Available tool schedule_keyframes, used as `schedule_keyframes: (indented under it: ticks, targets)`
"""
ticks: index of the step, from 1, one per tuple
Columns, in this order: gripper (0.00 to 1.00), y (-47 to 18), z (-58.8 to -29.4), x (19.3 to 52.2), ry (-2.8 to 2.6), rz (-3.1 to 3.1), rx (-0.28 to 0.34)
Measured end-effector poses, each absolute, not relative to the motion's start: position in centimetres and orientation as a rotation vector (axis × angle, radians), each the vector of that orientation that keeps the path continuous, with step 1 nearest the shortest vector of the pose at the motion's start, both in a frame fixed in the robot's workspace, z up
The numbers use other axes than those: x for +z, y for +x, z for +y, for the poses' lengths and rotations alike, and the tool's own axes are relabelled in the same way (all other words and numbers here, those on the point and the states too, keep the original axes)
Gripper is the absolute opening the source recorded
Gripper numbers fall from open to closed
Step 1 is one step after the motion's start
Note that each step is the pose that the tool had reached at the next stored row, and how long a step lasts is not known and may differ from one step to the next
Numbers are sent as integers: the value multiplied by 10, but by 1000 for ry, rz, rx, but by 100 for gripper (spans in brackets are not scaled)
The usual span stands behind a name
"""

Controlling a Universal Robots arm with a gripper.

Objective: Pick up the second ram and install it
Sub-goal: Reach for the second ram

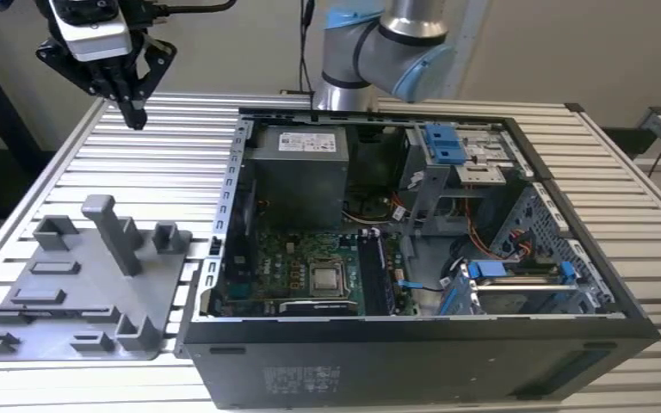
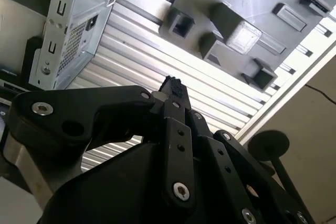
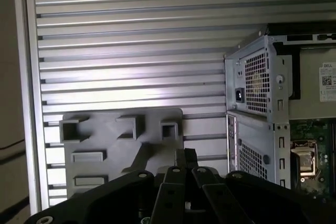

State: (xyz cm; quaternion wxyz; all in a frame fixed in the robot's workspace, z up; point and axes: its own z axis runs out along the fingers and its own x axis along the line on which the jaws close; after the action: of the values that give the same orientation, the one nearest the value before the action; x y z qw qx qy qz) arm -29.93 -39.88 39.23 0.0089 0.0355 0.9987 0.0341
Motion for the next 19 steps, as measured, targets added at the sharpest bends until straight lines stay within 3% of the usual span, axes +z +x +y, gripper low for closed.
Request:
schedule_keyframes:
  ticks: [19]
  targets:
    - [11, -329, -399, 392, 111, 3120, 106]
